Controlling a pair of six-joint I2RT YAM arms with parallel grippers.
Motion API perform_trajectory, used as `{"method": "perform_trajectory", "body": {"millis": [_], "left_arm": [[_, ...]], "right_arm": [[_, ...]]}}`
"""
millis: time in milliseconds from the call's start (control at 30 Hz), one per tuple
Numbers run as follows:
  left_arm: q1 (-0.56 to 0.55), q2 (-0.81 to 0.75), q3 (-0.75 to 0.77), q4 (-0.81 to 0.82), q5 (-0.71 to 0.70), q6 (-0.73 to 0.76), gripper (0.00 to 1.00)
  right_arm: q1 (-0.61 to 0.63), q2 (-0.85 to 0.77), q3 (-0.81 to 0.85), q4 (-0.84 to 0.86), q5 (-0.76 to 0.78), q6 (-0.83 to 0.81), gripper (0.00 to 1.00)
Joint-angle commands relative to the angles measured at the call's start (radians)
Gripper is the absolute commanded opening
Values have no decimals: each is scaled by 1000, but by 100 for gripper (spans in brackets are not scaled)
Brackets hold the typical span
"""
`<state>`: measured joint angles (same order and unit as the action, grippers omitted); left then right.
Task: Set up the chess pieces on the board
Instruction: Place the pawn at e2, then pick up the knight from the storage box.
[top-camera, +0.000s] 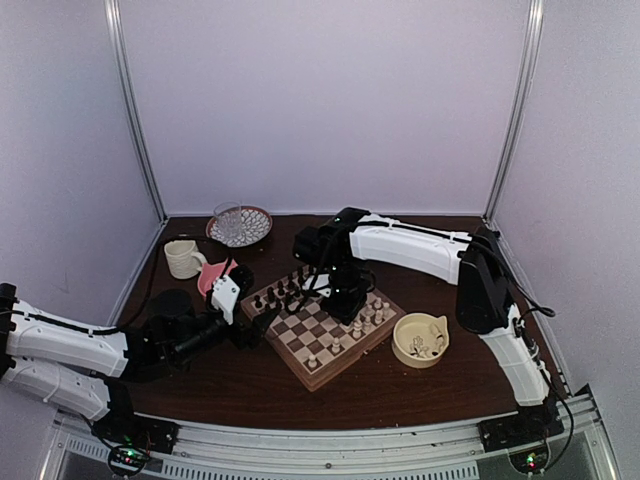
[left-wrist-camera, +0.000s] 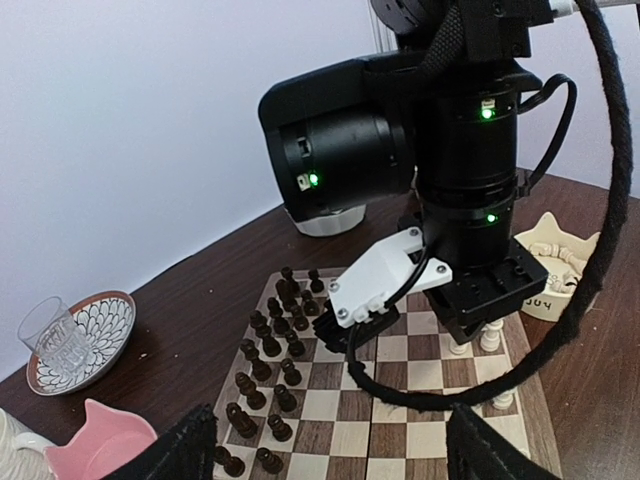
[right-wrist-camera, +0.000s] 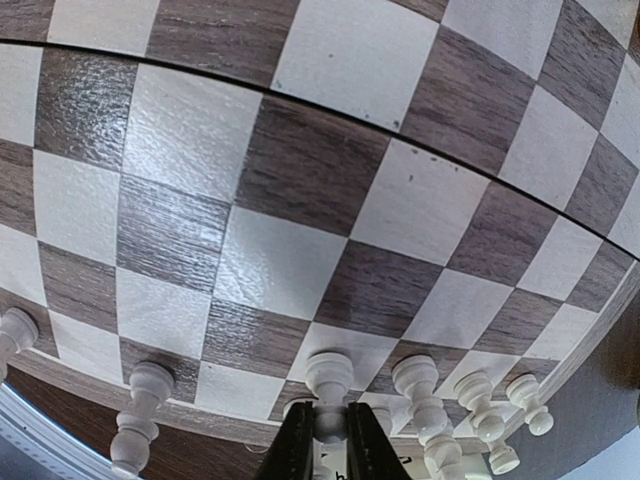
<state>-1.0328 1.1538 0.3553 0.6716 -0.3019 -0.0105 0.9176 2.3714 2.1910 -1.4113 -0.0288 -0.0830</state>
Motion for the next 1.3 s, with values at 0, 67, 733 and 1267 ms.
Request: {"method": "perform_trajectory", "body": {"millis": [0,67,733,1267], "left_arm": [[3,-5,27,19,14,0,79],[3,-5,27,19,14,1,79],[3,-11,26,15,10,0,79],[3,12,16,75,-72,-56,98]], "right_arm": [[-6,16,29,7,10,-7,14],[-6,17,29,7,9,-7,15],[-6,-2,125,-45,7,-4,25],[-6,-627,-543,418,156,115,24]]}}
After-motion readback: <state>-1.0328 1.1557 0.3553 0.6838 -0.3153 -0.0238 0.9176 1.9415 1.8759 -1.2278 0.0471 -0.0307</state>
